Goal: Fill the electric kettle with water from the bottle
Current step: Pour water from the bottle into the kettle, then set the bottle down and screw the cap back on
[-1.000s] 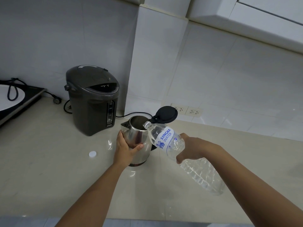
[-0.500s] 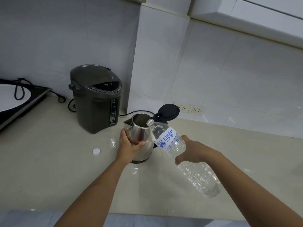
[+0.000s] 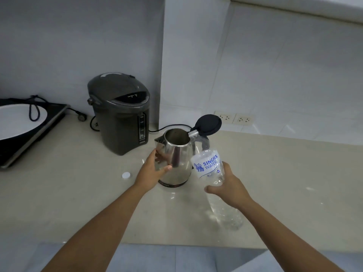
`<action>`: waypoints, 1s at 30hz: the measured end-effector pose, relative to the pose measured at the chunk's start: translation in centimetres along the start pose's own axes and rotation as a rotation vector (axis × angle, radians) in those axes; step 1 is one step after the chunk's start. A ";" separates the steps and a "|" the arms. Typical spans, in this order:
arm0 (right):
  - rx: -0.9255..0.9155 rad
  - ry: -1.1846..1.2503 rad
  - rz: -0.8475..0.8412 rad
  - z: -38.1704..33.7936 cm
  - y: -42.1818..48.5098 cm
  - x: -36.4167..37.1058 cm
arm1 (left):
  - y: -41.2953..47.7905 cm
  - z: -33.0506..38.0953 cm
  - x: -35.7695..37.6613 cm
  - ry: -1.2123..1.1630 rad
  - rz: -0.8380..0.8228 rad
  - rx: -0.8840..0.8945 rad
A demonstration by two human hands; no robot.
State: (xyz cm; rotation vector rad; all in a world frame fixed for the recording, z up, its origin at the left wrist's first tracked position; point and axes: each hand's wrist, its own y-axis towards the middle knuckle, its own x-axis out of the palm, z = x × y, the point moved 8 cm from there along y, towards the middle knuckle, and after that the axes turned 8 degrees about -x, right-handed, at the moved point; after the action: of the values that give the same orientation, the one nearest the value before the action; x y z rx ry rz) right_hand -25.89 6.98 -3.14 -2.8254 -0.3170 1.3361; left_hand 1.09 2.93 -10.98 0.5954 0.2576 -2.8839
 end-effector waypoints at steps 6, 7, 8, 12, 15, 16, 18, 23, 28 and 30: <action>-0.067 0.260 0.069 -2.9 -0.5 2.0 | 0.5 -5.3 -5.1 0.382 0.107 -0.114; -0.071 0.301 0.074 -3.5 -0.4 2.5 | 0.6 -6.5 -5.8 0.464 0.080 -0.144; -0.075 0.338 0.078 -4.2 -0.4 3.0 | 0.6 -7.6 -6.4 0.545 0.049 -0.170; -0.091 0.411 0.079 -6.8 0.0 5.7 | 0.8 -10.4 -7.3 0.779 -0.063 -0.167; -0.098 0.445 0.071 -8.5 0.9 7.8 | 1.3 -10.4 -7.6 0.864 -0.059 -0.099; -0.102 0.454 0.064 -9.2 1.3 8.6 | 1.5 -10.3 -7.8 0.864 -0.055 -0.093; -0.121 0.471 0.062 -10.6 2.1 10.0 | 2.1 -10.5 -8.6 0.831 -0.057 -0.105; -0.191 0.509 0.063 -14.1 4.3 13.5 | 3.1 -10.0 -12.7 0.661 0.001 -0.085; -0.234 0.524 0.044 -17.8 7.4 17.3 | 3.4 -7.2 -19.5 0.525 0.122 -0.037; -0.253 0.544 0.050 -19.1 8.6 18.7 | 3.4 -6.3 -22.0 0.497 0.162 -0.035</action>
State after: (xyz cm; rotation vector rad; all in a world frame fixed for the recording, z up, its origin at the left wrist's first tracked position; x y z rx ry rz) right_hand 1.89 3.61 -5.99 -3.2653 -0.4264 0.5106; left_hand 23.99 4.13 -8.24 1.2583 0.3088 -2.5294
